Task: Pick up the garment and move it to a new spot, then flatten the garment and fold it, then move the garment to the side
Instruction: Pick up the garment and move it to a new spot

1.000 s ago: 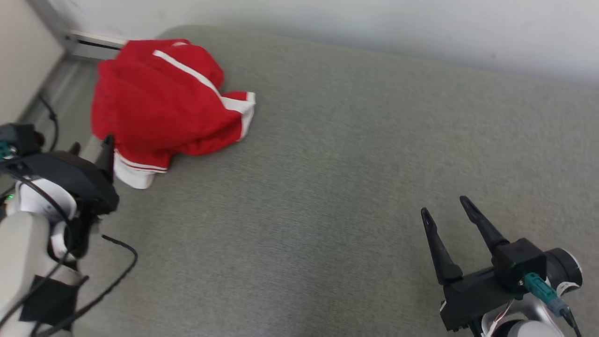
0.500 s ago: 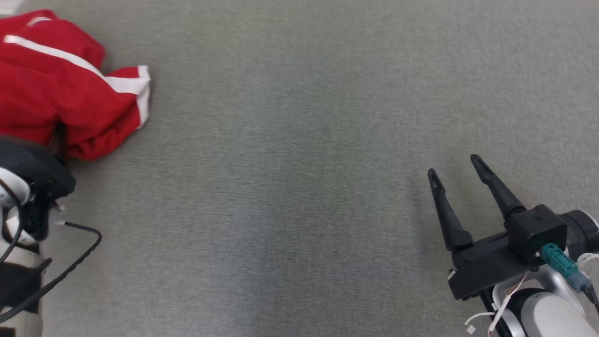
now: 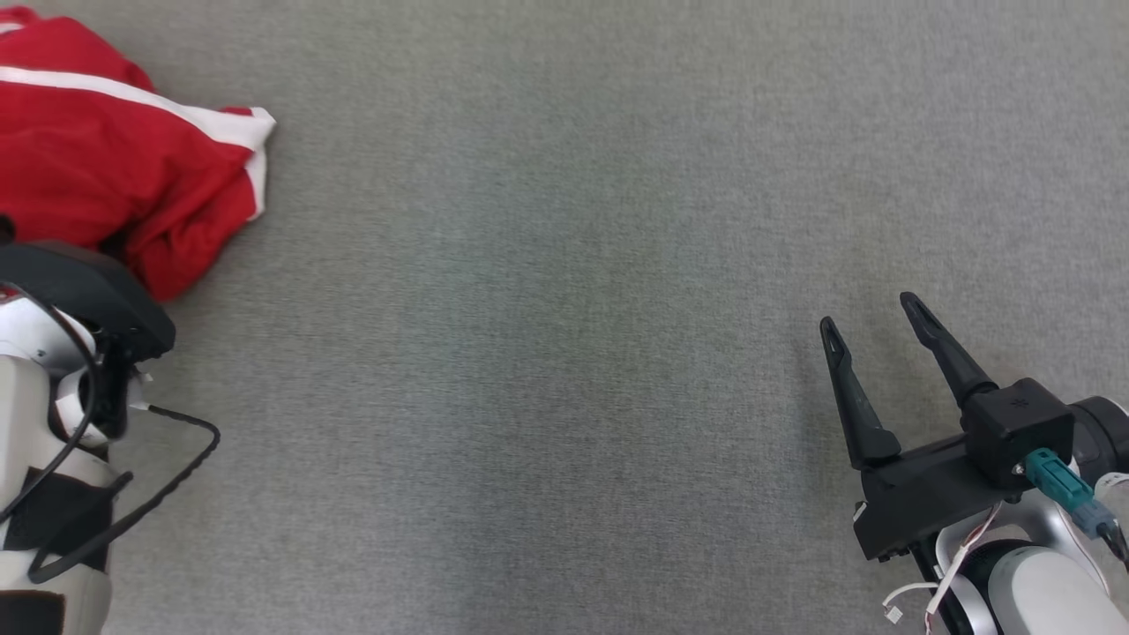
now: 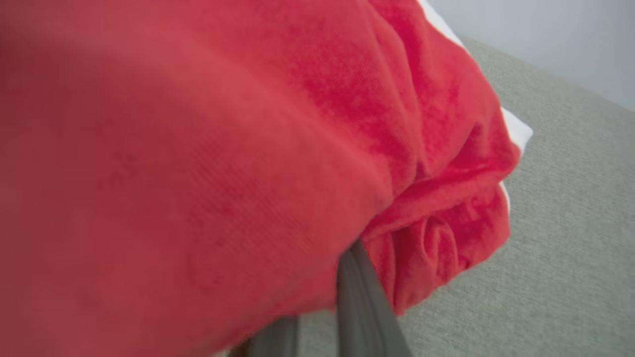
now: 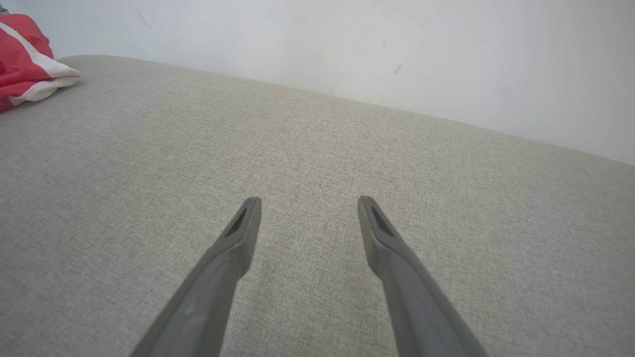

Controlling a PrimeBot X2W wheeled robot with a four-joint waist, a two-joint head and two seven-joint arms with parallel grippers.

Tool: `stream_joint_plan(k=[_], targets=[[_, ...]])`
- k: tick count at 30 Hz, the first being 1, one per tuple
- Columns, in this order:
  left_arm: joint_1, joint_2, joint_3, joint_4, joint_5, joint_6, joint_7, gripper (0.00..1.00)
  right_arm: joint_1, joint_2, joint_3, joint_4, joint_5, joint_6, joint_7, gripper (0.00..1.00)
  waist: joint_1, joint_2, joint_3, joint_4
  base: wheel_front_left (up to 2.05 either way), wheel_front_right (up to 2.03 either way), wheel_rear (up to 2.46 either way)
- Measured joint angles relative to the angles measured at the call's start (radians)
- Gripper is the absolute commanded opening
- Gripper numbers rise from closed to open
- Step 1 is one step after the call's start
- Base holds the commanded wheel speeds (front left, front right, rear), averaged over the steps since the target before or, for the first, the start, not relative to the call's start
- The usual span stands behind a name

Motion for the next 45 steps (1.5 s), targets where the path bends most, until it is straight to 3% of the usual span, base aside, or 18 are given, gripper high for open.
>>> stream_joint_plan(k=[7,15,25,33,37,45], targets=[[-0.072,-0.061,-0.049,0.026,0.039,0.009,-0.058,0.0,-0.005,0.029,0.017,0.078,0.035,0.001,-0.004,1.0,-0.0001,-0.0001,-0.082,0.033,0.0,0.0,0.0],[-0.144,-0.069,-0.1,-0.012,0.097,0.011,-0.116,0.0,-0.017,0.085,0.045,0.151,0.062,0.006,-0.028,1.0,-0.0003,-0.0002,-0.189,0.046,0.0,0.0,0.0],[-0.155,-0.128,-0.182,-0.058,0.127,-0.056,-0.158,0.0,-0.01,0.145,0.086,0.236,0.074,0.007,-0.055,1.0,-0.0004,-0.0003,-0.314,0.01,0.0,0.0,0.0],[-0.079,-0.243,-0.257,-0.159,0.113,-0.116,-0.174,0.0,0.08,0.143,0.07,0.237,0.083,0.007,-0.072,1.0,-0.0004,-0.0003,-0.393,-0.092,0.0,0.0,0.0],[-0.005,-0.248,-0.332,-0.21,0.103,-0.152,-0.154,0.0,0.105,0.143,0.063,0.214,0.083,0.006,-0.08,1.0,-0.0003,-0.0003,-0.425,-0.169,0.0,0.0,0.0],[0.09,-0.247,-0.447,-0.25,0.102,-0.17,-0.108,0.0,0.142,0.142,0.051,0.19,0.083,0.005,-0.081,1.0,-0.0003,-0.0003,-0.446,-0.297,0.0,0.0,0.0]])
